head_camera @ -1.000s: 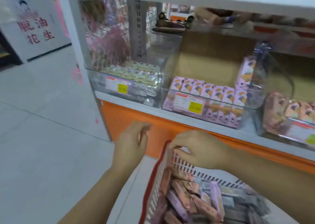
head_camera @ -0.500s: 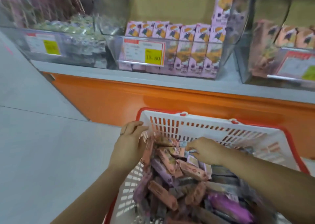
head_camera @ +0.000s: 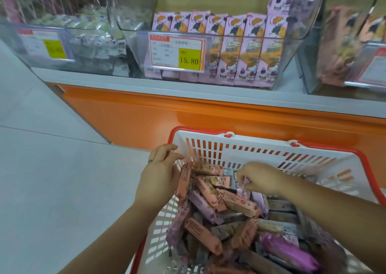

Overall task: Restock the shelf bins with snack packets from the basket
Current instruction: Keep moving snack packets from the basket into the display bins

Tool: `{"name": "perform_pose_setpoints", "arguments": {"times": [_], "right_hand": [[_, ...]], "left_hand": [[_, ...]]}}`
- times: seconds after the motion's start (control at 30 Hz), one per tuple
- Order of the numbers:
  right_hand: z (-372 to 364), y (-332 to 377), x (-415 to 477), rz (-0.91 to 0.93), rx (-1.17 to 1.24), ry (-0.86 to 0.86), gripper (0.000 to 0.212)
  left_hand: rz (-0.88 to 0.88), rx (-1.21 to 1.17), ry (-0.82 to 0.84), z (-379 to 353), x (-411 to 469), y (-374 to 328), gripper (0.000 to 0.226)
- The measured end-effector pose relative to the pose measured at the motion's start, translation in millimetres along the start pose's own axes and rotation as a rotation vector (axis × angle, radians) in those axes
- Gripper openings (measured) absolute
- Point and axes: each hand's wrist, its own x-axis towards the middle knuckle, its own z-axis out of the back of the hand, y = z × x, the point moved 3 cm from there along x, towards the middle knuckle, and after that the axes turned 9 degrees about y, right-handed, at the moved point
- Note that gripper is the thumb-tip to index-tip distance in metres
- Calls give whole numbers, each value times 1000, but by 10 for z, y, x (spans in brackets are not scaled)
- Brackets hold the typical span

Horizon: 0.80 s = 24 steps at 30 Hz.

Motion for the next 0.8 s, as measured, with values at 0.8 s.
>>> {"name": "perform_pose_setpoints", "arguments": {"times": [0.8], "right_hand": [[1669,1286,-2649,371,250,-934,43]], "left_hand": [[91,-1574,-28,1542,-253,-1915,54]]}}
